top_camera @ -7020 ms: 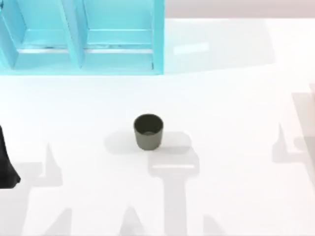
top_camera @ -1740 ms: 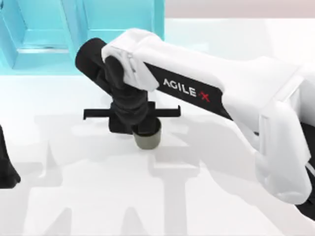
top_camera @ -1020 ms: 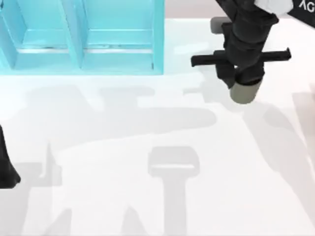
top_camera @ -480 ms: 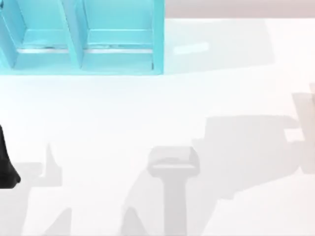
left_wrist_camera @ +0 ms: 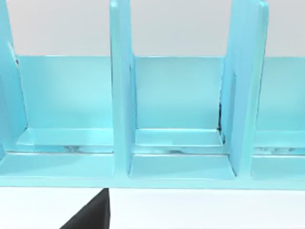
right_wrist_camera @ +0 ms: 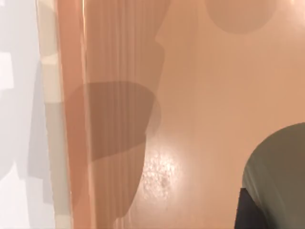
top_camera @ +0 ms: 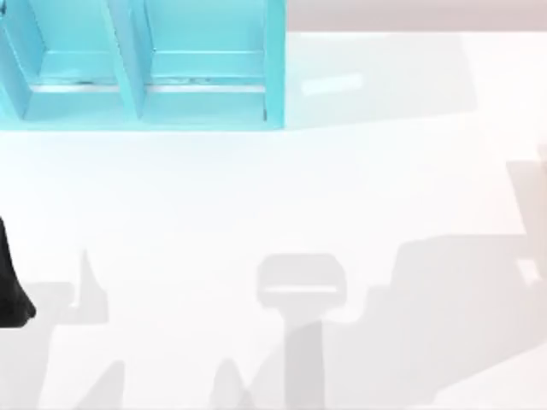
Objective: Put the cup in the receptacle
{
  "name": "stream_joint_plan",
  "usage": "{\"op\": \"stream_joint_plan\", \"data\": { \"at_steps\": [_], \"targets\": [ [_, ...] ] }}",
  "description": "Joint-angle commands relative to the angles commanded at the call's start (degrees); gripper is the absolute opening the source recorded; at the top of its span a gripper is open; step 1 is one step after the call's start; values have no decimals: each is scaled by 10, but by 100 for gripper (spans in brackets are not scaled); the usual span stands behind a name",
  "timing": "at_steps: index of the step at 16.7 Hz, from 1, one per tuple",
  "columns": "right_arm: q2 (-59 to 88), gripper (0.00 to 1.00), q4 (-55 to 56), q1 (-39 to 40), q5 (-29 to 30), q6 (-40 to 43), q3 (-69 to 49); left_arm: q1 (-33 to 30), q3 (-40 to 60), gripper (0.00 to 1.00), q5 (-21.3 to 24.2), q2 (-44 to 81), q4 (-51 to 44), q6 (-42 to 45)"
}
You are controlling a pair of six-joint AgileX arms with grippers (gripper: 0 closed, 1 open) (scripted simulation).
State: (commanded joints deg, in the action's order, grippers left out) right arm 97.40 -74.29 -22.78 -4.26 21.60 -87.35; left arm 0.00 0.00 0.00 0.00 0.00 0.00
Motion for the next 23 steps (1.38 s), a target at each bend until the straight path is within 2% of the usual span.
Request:
{"op": "stream_joint_plan", "data": {
  "at_steps": [4,9,14,23],
  "targets": [
    [7,0,24,0,1,0,22,0,0,100,0,0,0,0],
    [19,0,130,-5,0,5,106,0,0,100,0,0,0,0],
    [24,0,142,-7,-1,7,118,0,0,100,0,0,0,0],
    [24,68,142,-7,-1,7,118,0,0,100,0,0,0,0]
  ]
}}
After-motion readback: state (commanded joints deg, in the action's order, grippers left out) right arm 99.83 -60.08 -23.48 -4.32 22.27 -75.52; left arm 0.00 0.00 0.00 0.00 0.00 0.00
